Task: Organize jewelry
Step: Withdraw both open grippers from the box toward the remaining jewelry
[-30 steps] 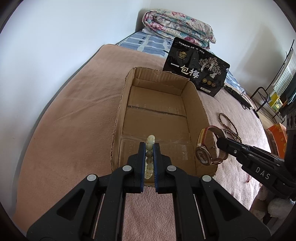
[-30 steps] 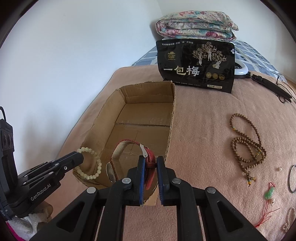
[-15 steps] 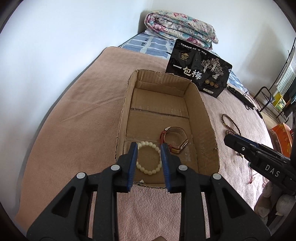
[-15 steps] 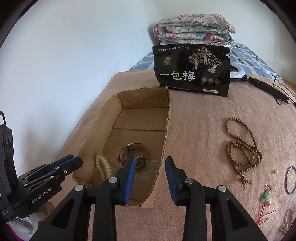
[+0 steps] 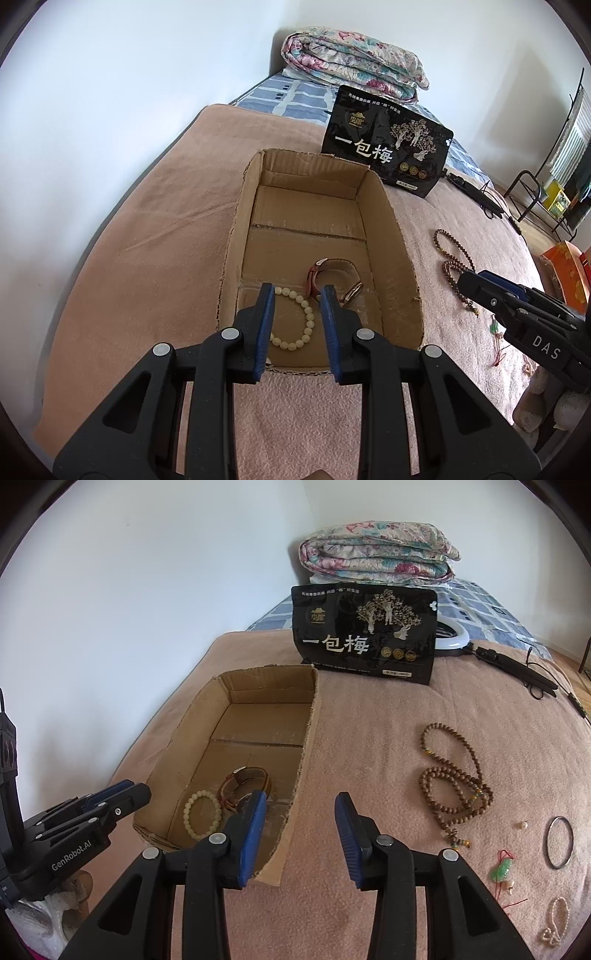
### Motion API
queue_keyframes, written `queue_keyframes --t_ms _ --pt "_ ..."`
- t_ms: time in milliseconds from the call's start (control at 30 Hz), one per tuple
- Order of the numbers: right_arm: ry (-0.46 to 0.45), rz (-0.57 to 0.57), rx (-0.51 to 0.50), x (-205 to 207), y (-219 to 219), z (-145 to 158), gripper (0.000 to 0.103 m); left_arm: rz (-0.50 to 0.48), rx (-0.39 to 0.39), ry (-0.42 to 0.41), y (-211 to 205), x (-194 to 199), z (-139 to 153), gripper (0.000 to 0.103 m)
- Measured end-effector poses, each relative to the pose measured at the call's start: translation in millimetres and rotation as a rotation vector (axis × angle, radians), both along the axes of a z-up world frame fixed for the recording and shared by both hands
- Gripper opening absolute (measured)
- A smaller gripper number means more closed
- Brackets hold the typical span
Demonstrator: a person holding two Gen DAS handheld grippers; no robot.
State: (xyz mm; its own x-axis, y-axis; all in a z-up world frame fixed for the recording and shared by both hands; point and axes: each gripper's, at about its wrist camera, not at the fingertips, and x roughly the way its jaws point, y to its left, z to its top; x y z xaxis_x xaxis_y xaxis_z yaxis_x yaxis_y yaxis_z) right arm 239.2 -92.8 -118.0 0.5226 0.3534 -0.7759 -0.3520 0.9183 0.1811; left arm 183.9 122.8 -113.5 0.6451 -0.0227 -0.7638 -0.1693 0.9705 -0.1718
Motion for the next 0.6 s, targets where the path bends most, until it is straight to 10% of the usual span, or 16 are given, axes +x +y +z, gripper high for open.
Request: queue_keyframes --t_ms 600 --pt "-0.095 -0.111 -0.025 -15 -106 35 0.069 -0.124 0.008 -0.062 -64 5 18 0.044"
